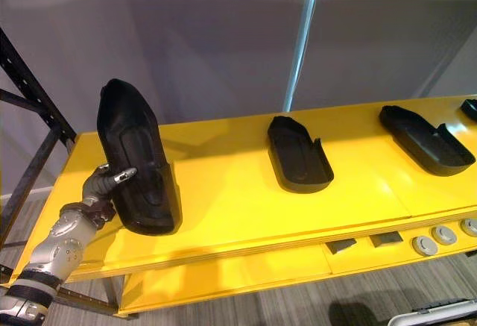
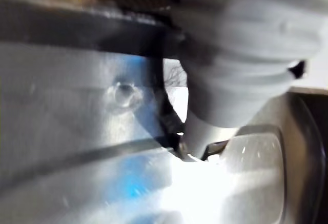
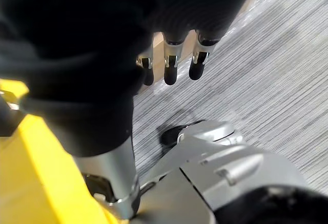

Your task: Walk over and take plastic housings, then place them on the shelf

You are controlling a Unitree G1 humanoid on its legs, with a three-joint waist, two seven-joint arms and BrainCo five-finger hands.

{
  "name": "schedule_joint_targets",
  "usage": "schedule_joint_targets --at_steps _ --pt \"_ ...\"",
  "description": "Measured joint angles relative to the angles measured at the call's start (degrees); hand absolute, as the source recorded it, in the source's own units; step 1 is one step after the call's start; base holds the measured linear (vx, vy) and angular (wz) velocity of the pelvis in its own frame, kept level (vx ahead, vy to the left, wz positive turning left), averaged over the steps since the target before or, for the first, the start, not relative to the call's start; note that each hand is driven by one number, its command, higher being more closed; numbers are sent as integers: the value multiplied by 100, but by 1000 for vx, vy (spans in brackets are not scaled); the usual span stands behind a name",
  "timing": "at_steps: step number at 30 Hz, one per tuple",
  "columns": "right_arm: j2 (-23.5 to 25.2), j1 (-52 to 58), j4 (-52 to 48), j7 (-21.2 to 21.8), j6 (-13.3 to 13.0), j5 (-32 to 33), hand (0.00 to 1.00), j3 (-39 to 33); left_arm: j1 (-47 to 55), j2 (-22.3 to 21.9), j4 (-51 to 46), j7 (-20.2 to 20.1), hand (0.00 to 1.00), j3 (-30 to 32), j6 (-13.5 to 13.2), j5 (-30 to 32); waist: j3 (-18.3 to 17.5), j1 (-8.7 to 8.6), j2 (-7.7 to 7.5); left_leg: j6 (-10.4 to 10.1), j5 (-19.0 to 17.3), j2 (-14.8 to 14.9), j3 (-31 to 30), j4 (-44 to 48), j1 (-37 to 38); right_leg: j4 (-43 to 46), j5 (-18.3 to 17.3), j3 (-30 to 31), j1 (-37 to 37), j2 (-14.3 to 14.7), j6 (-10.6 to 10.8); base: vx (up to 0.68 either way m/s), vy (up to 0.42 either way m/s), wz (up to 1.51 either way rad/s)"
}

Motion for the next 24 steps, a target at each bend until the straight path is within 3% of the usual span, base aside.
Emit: schedule_joint_targets --at_steps 3,7,19,24 --pt "6 -123 15 11 42 26 0 14 -698 67 773 365 100 -73 -79 124 393 -94 -52 0 54 -25 36 -4 -113 -112 124 24 -95 -2 -12 -31 12 -6" --pt "-39 -183 16 12 47 34 0 73 -1205 122 1123 525 100 -14 -150 373 626 -122 -14 1 56 -24 47 -10 -127 -187 141 42 -96 11 -23 34 5 -4" --pt "-112 -343 14 8 42 257 0 250 -1641 544 1289 365 100 -14 -174 1019 981 -72 -2 0 54 -5 199 21 -221 -150 147 253 -294 39 -27 2 14 -7" --pt "-112 -342 27 32 42 275 0 243 -1543 781 1061 109 100 -22 -4 1410 995 1 -1 -2 51 3 316 29 -190 -108 146 392 -348 60 -26 3 16 -11"
